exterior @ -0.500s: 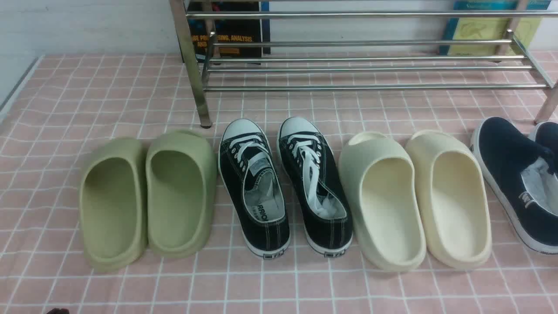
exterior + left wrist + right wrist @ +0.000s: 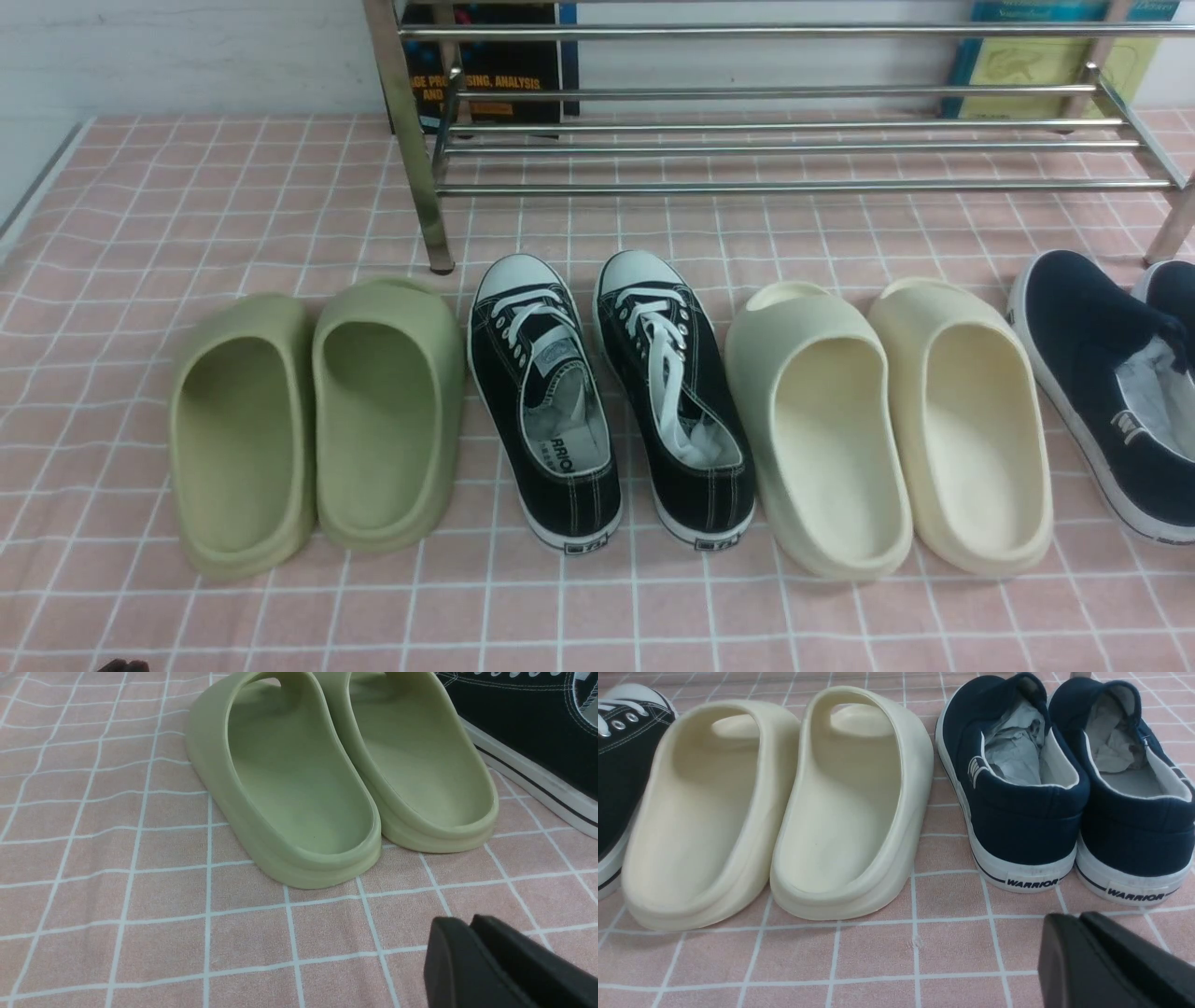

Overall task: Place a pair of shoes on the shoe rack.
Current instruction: Use the right arm to grab the shoe closest to it

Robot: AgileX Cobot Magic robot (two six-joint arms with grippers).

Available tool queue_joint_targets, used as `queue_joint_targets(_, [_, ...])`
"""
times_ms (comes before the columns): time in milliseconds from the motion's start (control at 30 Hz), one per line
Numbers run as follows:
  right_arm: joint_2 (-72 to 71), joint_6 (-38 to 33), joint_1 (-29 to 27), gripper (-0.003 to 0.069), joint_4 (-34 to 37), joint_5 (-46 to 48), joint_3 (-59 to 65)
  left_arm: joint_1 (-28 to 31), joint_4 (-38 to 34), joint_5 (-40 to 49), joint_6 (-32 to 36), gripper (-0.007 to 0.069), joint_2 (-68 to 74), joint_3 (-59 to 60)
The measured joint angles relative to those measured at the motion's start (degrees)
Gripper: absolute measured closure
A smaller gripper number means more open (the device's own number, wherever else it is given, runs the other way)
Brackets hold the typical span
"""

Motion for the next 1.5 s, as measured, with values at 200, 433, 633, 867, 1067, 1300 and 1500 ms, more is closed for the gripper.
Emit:
queue_joint_targets(200, [0.0,0.0,0.0,0.0622,0.0,0.0,0.0,0.0,0.0,0.0,0.0,0.0548,0.0,0.0])
queue_joint_targets(433, [0.0,0.0,0.0,0.0622,0.0,0.0,0.0,0.0,0.0,0.0,0.0,0.0539,0.0,0.0])
queue_joint_targets(633, [0.0,0.0,0.0,0.0622,0.0,0.0,0.0,0.0,0.0,0.0,0.0,0.0538,0.0,0.0])
queue_joint_targets(867, [0.0,0.0,0.0,0.0614,0.3,-5.5,0.5,0.0,0.0,0.0,0.0,0.0538,0.0,0.0])
queue_joint_targets(1067, [0.0,0.0,0.0,0.0606,0.3,-21.4,0.5,0.0,0.0,0.0,0.0,0.0538,0.0,0.0])
queue_joint_targets(1300, [0.0,6.2,0.0,0.0595,0.3,-45.7,0.5,0.0,0.1,0.0,0.0,0.0538,0.0,0.0])
queue_joint_targets(1500, [0.0,10.8,0.0,0.0589,-0.1,-55.9,0.2,0.0,0.1,0.0,0.0,0.0538,0.0,0.0])
